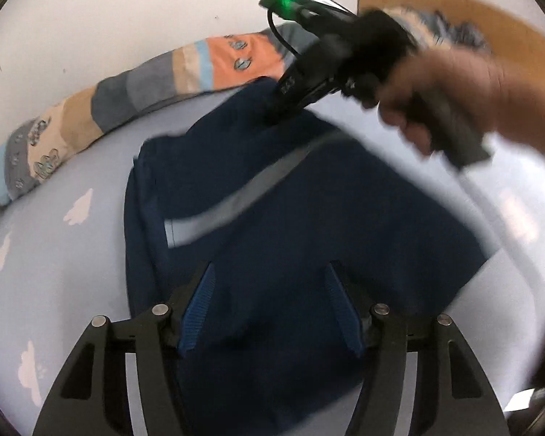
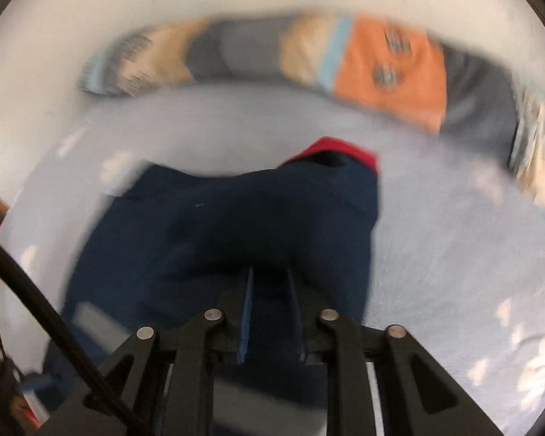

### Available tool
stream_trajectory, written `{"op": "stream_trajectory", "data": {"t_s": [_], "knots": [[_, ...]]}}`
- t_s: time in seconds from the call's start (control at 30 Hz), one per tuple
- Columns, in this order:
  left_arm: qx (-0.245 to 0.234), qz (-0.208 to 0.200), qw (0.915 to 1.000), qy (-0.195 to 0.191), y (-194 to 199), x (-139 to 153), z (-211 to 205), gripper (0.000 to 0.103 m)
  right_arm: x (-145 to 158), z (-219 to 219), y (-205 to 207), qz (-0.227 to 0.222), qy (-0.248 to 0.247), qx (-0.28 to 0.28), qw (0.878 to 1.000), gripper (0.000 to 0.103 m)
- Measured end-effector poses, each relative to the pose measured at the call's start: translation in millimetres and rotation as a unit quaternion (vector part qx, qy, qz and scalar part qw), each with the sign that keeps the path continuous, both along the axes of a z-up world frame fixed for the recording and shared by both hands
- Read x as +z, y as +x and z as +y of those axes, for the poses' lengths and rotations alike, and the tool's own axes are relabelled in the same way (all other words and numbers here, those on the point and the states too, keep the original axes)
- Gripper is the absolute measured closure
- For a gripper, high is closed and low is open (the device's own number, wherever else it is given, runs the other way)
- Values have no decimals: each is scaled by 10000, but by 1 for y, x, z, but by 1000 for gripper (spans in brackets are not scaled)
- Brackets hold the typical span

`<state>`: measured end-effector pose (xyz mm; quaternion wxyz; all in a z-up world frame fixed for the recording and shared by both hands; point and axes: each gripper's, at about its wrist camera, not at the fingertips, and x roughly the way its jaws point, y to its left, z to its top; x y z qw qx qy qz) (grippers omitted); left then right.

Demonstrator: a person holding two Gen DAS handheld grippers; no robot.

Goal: Fold large clothes
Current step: 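Press the folded jacket flat with the left gripper while the right gripper releases it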

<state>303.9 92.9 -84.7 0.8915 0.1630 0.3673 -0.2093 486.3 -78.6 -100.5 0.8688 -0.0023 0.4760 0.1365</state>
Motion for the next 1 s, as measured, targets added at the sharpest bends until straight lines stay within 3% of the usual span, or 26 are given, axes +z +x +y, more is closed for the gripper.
{"op": "stream_trajectory", "data": {"t_s": [0.03, 0.07, 0.13, 0.2, 0.3, 0.37, 0.47, 0.5, 0.57, 0.63, 0.7, 0.8, 0.83, 0.87, 0.93, 1.0], "knots": [[62, 104, 9999, -56, 6, -12, 4, 40, -9, -4, 14, 189, -147, -79, 9997, 88], [87, 210, 9993, -288, 11, -20, 10, 38, -18, -8, 20, 361, 16, -133, 9993, 92], [193, 255, 9982, -516, 16, -19, 20, 39, -13, -10, 18, 275, 38, -211, 9994, 95], [290, 122, 9976, -611, 10, -7, 23, 42, 5, -10, -1, -32, 84, -208, 9997, 91], [319, -150, 9937, -1068, -10, 20, 30, 42, 32, -4, -56, -530, 14, 64, 9986, 81], [371, -443, 9930, -1032, -19, 32, 30, 37, 39, 1, -107, -730, 35, 277, 9969, 80], [534, -324, 9954, -732, -11, 18, 27, 35, 25, 7, -158, -705, 9, 501, 9963, 80], [577, -183, 9962, -621, -6, 7, 27, 35, 16, 14, -162, -621, -111, 551, 9965, 79], [688, 152, 9969, -337, 3, -18, 20, 35, -17, 26, -171, -520, -837, 535, 9937, 79], [679, -155, 9976, -25, -2, -20, 15, 35, -33, 21, -167, -372, -613, 367, 9967, 78], [786, -107, 9968, -47, -7, -9, 11, 35, -31, 11, -161, -144, -362, 263, 9989, 79], [1116, -307, 9923, -447, -31, 25, 14, 35, -2, 6, -185, -297, -83, 235, 9992, 77], [1223, -452, 9904, -452, -41, 35, 15, 35, 7, 7, -197, -404, 40, 359, 9985, 73], [1299, -571, 9887, -491, -49, 41, 15, 33, 12, 12, -211, -537, -145, 429, 9975, 64], [1616, -801, 9828, -389, -67, 51, 15, 30, 2, 17, -220, -512, -404, 428, 9970, 61], [1774, -1029, 9781, -346, -86, 56, 13, 30, -26, 22, -218, -395, -599, 422, 9965, 57]]}}
